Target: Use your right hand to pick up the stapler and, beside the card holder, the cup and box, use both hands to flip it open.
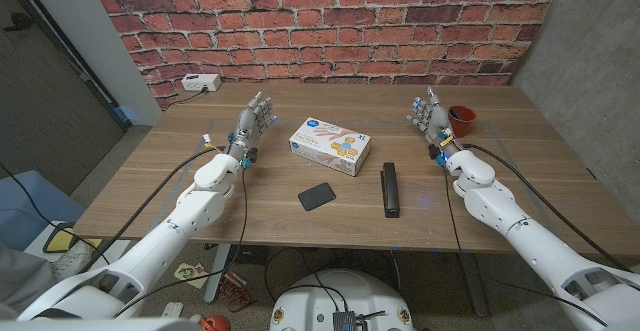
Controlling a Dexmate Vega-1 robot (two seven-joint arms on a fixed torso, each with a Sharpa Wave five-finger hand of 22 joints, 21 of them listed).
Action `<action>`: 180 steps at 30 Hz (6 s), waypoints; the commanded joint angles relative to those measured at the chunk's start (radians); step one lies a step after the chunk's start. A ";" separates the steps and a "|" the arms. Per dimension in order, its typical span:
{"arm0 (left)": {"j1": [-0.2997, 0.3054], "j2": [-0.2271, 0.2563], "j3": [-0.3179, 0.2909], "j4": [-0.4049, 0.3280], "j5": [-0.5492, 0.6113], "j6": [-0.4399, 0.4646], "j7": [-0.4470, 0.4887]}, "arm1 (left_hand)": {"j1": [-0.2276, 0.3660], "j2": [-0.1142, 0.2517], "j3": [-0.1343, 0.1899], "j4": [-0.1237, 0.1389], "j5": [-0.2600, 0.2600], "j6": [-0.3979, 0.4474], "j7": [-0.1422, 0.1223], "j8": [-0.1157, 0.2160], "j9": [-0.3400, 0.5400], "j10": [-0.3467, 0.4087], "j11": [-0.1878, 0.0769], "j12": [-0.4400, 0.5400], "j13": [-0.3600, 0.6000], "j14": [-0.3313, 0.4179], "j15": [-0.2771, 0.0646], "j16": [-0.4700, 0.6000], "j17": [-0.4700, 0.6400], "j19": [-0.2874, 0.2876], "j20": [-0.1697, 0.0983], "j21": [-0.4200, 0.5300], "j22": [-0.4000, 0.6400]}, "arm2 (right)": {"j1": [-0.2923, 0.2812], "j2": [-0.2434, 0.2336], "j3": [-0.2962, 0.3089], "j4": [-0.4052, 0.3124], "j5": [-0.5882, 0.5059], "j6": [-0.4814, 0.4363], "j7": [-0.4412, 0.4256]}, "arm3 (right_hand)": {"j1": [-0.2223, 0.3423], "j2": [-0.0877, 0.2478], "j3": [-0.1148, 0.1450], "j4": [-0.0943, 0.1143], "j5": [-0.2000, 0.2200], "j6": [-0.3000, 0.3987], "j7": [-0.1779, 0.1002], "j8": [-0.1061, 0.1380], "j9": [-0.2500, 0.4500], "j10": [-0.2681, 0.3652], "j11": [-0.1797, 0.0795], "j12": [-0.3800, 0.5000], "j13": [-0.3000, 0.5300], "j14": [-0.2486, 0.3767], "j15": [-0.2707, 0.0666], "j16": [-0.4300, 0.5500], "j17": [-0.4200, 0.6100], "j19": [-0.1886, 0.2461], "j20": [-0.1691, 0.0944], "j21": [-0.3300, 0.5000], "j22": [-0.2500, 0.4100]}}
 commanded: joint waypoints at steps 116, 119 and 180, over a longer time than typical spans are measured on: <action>0.114 0.026 -0.058 -0.048 -0.017 -0.096 0.029 | 0.009 0.007 0.004 -0.004 0.005 0.015 -0.002 -0.005 0.003 0.009 0.003 -0.009 0.004 0.008 0.006 0.000 0.003 0.003 0.003 0.001 0.006 | -0.152 -0.219 -0.064 -0.366 -0.434 -0.209 -0.279 | 0.270 0.021 0.074 -0.176 -0.033 -0.004 -0.005 0.007 0.004 0.025 -0.030 0.017 0.019 0.082 -0.048 0.029 0.008 0.030 0.011 0.012 0.006; 0.116 0.027 -0.059 -0.050 -0.017 -0.096 0.032 | 0.009 0.007 0.004 -0.004 0.005 0.015 -0.002 -0.006 0.003 0.009 0.003 -0.010 0.004 0.007 0.007 0.000 0.003 0.004 0.004 0.001 0.006 | -0.161 -0.223 -0.060 -0.374 -0.434 -0.214 -0.284 | 0.268 0.025 0.074 -0.175 -0.035 -0.004 -0.005 0.007 0.005 0.026 -0.031 0.019 0.021 0.095 -0.054 0.036 0.012 0.034 0.019 0.013 0.007; 0.154 0.042 -0.082 -0.088 -0.021 -0.107 0.054 | 0.007 0.010 0.001 -0.004 0.005 0.012 -0.002 -0.008 0.003 0.006 0.004 -0.015 0.004 0.006 0.010 -0.001 0.004 0.006 0.007 0.001 0.006 | -0.260 -0.313 -0.063 -0.588 -0.628 -0.427 -0.387 | 0.330 0.060 0.095 -0.203 -0.048 0.014 -0.001 0.019 0.005 0.042 -0.033 0.035 0.043 0.138 -0.091 0.086 0.064 0.089 0.040 0.027 0.013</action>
